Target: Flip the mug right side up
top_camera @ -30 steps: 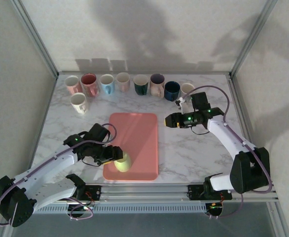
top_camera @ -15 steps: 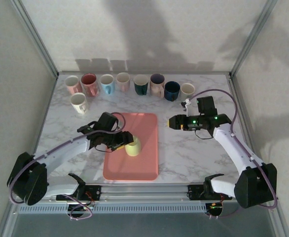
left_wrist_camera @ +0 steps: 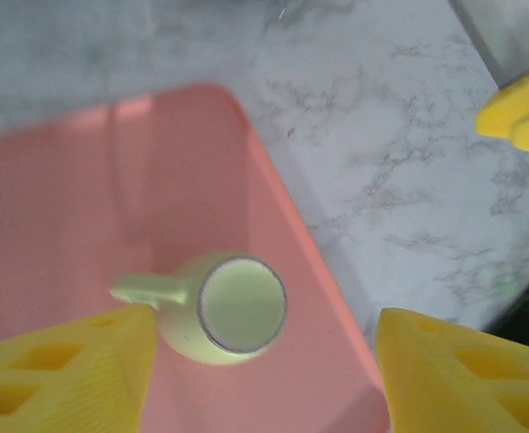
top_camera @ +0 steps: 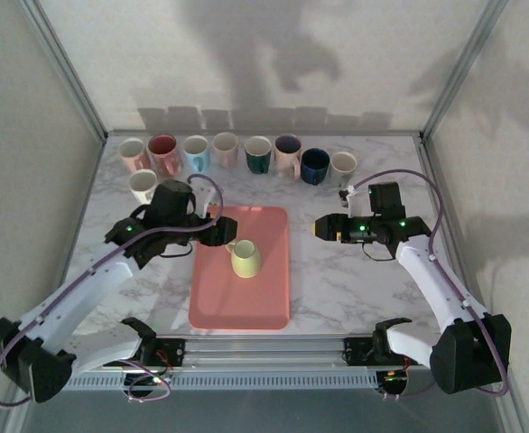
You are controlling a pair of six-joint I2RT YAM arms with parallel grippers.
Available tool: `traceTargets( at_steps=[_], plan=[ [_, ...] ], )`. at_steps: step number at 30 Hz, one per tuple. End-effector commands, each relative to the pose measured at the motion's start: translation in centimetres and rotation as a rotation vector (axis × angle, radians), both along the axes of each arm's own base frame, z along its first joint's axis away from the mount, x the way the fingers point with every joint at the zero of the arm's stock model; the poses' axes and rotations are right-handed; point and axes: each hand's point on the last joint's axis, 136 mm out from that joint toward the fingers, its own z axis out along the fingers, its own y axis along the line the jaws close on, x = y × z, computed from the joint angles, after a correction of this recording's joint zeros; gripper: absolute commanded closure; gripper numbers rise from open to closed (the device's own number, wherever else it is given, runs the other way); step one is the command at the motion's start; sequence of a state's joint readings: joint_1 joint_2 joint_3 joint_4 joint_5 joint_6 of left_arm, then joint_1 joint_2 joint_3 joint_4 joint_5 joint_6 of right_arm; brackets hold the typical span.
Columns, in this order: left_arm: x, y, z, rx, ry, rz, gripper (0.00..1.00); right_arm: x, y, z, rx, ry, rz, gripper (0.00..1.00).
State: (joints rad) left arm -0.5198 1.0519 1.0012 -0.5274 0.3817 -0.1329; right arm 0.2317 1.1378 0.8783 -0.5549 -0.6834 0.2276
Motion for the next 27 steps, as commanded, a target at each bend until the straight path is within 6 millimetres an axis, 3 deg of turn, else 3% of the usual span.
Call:
traceTargets(
  at_steps=[1, 4, 5, 7, 9, 12, 15, 17, 20, 27],
  plan=[
    [1.1, 1.5, 0.9, 0.264, -0.396, -0.164, 0.42, 0.0, 0.2, 1.5, 0.030, -0.031, 0.029, 0.39],
    [0.4, 1.9, -0.5, 0.461, -0.657, -0.363, 0.42, 0.1, 0.4, 1.5, 0.040, -0.031, 0.035, 0.39],
    [0.2, 2.1, -1.5, 0.531, -0.718, -0.430, 0.40, 0.1, 0.4, 1.4, 0.045, -0.028, 0.037, 0.39],
    [0.8, 2.4, -2.5, 0.607, -0.773, -0.491, 0.44, 0.1, 0.5, 1.4, 0.051, -0.025, 0.039, 0.39],
    [1.7, 2.8, -3.7, 0.646, -0.724, -0.558, 0.44, 0.2, 0.6, 1.5, 0.058, -0.028, 0.043, 0.39],
    [1.3, 3.0, -6.9, 0.716, -0.646, -0.801, 0.43, 0.3, 0.7, 1.5, 0.067, -0.031, 0.048, 0.39],
    [2.0, 2.2, -8.1, 0.706, -0.610, -0.910, 0.46, 0.4, 0.8, 1.5, 0.075, -0.029, 0.050, 0.39],
    [1.3, 1.7, -9.1, 0.712, -0.630, -1.081, 0.46, 0.4, 0.8, 1.5, 0.078, -0.029, 0.052, 0.39],
    [2.1, 0.9, -10.3, 0.722, -0.603, -1.135, 0.46, 0.5, 0.8, 1.6, 0.084, -0.033, 0.050, 0.39],
    [1.9, -0.5, -13.0, 0.761, -0.502, -1.309, 0.48, 0.7, 0.8, 2.0, 0.097, -0.042, 0.049, 0.39]
  ],
)
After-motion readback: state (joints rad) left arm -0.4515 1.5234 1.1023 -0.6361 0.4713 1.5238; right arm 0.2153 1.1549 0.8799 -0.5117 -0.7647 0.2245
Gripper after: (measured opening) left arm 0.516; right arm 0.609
